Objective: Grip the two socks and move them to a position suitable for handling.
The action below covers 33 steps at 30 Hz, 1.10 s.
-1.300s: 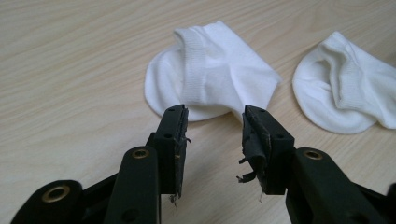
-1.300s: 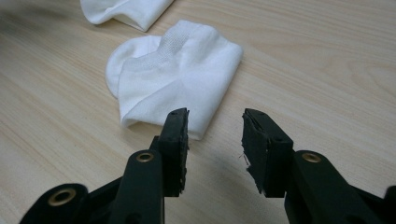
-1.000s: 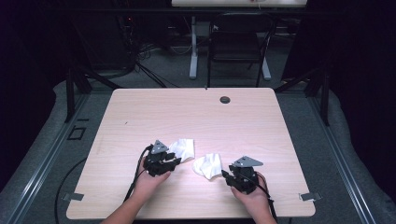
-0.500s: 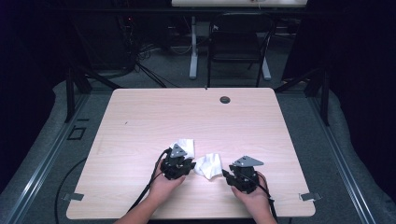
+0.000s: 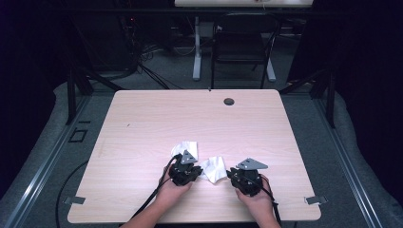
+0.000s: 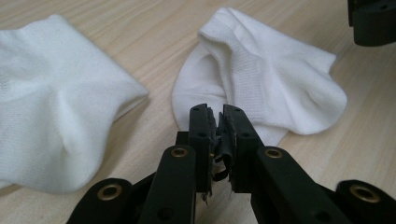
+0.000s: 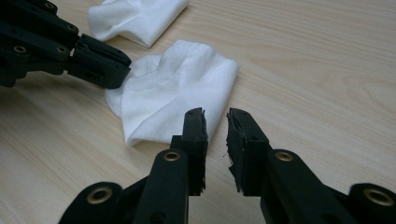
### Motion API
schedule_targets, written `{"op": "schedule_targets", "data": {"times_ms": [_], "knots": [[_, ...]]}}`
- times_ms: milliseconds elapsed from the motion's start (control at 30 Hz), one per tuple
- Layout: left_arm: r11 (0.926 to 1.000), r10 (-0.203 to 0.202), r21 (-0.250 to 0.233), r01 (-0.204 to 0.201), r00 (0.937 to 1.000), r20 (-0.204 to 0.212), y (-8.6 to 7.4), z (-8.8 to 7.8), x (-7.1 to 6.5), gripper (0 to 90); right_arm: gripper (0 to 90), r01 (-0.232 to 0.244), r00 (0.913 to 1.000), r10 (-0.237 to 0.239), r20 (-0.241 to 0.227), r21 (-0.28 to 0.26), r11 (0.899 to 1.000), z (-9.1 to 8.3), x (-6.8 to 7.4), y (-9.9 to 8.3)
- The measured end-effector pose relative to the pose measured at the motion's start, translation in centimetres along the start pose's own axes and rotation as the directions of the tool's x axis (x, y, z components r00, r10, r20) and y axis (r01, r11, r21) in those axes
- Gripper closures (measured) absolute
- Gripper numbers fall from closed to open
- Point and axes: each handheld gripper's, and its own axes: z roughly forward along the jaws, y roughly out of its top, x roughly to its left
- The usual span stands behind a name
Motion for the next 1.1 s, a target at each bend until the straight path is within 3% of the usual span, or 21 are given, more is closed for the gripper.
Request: {"op": "schedule_targets", "data": {"times_ms": [600,800,1100], "knots": [[0.9993,0.018,0.032,-0.020,0.9979,0.062,-3.0,-3.4,0.1,84.9,73.2,-0.010,0.9998,0.010,-0.020,-0.004,1.000,-0.2,0.1,-0.1],[0.9984,0.034,0.044,-0.037,0.9972,0.066,-3.9,-4.5,0.2,84.9,73.1,-0.009,0.9997,0.009,-0.021,-0.003,1.000,-0.2,0.1,-0.1],[0.9978,0.023,0.061,-0.027,0.9975,0.068,-5.0,-5.9,0.4,84.9,72.7,-0.008,0.9997,0.008,-0.023,-0.001,1.000,-0.2,0.1,-0.2]]}}
